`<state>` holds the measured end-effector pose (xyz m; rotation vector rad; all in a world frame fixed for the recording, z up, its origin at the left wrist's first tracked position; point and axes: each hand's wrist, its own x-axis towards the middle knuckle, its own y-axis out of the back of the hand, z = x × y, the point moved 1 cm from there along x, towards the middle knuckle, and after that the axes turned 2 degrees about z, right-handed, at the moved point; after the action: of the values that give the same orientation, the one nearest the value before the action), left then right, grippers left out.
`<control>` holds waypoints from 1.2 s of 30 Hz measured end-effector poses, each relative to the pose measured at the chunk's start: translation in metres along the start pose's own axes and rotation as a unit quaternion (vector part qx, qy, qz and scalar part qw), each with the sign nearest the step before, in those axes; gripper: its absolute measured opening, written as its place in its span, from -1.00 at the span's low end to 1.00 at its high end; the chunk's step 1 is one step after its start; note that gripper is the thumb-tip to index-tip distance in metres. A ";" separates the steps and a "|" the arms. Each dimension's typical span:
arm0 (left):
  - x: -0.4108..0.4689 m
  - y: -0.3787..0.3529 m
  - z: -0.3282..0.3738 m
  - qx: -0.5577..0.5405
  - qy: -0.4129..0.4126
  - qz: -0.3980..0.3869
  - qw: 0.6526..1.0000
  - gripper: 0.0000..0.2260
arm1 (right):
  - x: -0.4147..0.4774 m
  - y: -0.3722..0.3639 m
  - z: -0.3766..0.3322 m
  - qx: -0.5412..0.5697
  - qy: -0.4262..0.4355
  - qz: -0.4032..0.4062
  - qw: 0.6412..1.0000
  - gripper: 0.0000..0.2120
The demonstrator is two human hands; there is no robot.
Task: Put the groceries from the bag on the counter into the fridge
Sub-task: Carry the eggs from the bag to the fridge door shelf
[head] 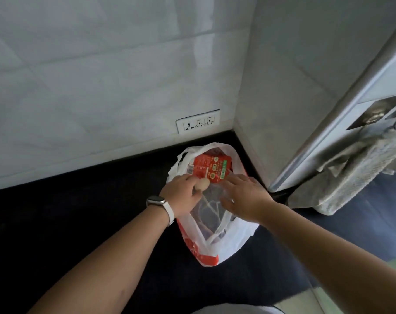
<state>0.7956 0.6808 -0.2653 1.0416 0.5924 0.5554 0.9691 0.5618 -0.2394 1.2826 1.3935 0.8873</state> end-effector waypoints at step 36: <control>0.048 -0.065 -0.053 -0.046 0.160 -0.072 0.983 -0.68 | 0.106 -0.103 0.001 0.009 0.049 -0.083 0.995 -0.50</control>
<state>0.8030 0.7207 -0.3534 0.8201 0.9103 0.6203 0.9520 0.6481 -0.3577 1.1300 1.5640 0.8347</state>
